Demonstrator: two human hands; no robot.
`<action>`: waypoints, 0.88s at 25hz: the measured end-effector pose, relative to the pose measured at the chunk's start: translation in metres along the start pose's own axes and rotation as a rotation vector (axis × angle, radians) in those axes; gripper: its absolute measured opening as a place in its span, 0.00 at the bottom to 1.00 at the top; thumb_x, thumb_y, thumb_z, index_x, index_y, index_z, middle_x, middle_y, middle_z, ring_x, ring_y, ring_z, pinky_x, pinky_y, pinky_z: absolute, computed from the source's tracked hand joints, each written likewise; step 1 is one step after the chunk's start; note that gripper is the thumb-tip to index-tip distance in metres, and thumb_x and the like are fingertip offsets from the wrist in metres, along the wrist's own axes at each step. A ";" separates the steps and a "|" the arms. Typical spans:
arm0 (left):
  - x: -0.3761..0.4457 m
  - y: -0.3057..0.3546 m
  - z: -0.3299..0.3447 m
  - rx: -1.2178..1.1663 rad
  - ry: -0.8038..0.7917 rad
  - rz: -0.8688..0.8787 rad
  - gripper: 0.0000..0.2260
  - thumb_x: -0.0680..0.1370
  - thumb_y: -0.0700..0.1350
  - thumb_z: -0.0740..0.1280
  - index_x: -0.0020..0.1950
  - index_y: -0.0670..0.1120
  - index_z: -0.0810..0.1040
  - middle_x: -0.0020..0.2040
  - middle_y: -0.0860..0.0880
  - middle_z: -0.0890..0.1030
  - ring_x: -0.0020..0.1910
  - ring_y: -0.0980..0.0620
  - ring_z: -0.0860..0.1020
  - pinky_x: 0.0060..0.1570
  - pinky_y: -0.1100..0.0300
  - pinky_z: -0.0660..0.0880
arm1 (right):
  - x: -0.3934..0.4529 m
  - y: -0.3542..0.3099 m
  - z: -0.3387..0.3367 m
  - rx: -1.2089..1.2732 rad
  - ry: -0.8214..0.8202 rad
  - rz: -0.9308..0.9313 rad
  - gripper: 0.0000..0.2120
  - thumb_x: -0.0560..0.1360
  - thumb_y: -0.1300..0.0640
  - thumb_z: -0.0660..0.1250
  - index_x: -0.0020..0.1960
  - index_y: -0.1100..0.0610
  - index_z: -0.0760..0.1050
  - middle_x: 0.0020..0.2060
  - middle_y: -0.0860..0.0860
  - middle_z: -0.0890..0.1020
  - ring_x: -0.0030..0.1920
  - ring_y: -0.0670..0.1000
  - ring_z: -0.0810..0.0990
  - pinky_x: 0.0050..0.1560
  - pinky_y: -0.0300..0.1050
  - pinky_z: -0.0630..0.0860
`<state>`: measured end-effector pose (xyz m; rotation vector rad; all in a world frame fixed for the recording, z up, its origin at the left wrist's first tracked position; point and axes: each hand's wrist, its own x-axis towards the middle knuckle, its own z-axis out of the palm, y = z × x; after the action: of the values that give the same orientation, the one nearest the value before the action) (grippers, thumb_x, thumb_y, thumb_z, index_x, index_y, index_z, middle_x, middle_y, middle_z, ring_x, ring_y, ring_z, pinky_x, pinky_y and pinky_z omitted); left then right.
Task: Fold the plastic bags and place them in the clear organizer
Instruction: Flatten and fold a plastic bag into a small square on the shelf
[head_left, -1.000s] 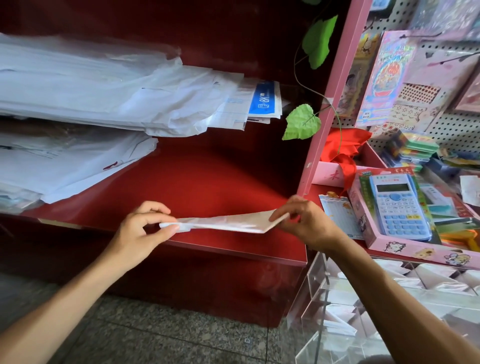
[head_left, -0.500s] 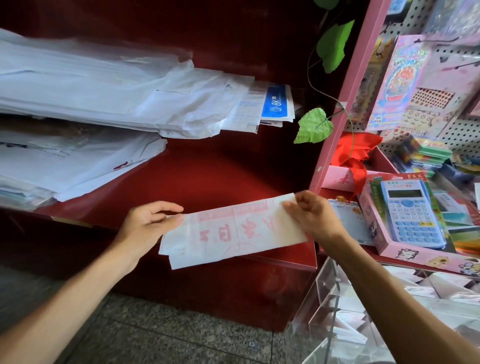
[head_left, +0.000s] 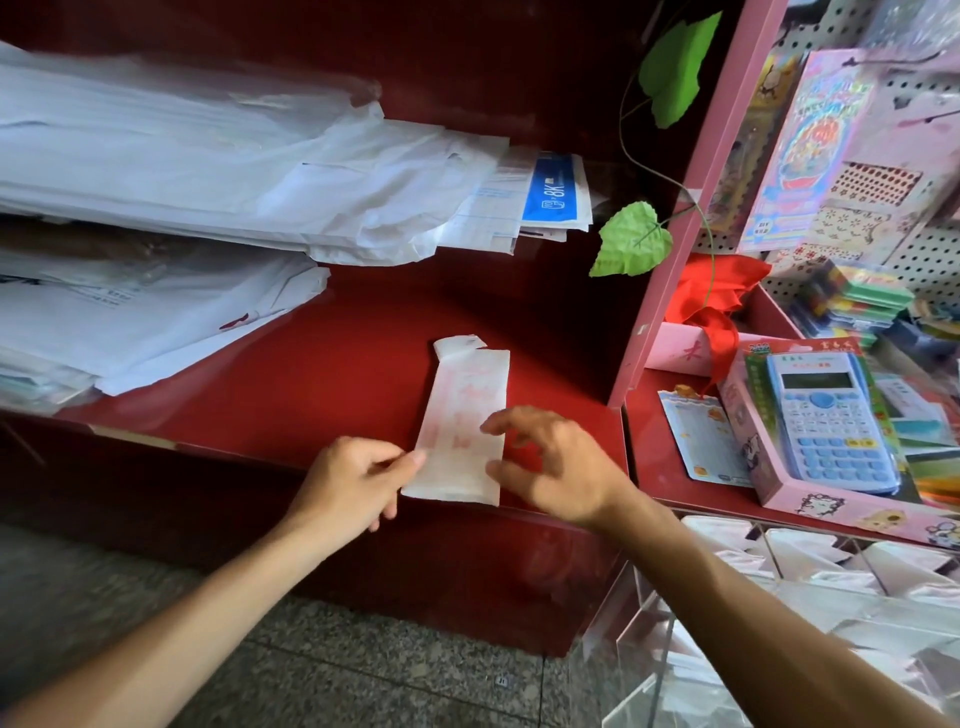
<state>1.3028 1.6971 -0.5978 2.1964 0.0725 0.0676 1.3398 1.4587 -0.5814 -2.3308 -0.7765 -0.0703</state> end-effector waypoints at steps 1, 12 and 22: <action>0.000 -0.002 0.000 0.155 0.072 0.145 0.15 0.74 0.59 0.69 0.40 0.48 0.84 0.31 0.51 0.80 0.28 0.56 0.76 0.31 0.60 0.70 | 0.000 0.003 0.008 -0.062 -0.089 -0.036 0.23 0.71 0.45 0.69 0.64 0.49 0.75 0.61 0.45 0.79 0.57 0.45 0.77 0.60 0.43 0.72; 0.013 -0.035 0.021 0.406 0.044 0.655 0.23 0.65 0.38 0.81 0.57 0.49 0.84 0.55 0.59 0.82 0.50 0.55 0.76 0.50 0.53 0.77 | -0.009 0.015 0.028 -0.443 -0.047 -0.127 0.21 0.71 0.43 0.69 0.60 0.52 0.78 0.56 0.47 0.80 0.53 0.54 0.77 0.53 0.50 0.75; 0.005 -0.014 0.024 0.031 0.067 0.305 0.08 0.70 0.61 0.66 0.37 0.60 0.82 0.36 0.57 0.81 0.40 0.55 0.76 0.40 0.63 0.70 | -0.007 0.017 0.015 0.154 0.084 0.059 0.15 0.76 0.46 0.68 0.38 0.58 0.76 0.29 0.54 0.76 0.30 0.54 0.72 0.33 0.51 0.69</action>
<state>1.3094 1.6862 -0.6237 2.2200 -0.2264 0.3128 1.3409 1.4541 -0.6043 -2.1885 -0.6487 -0.0789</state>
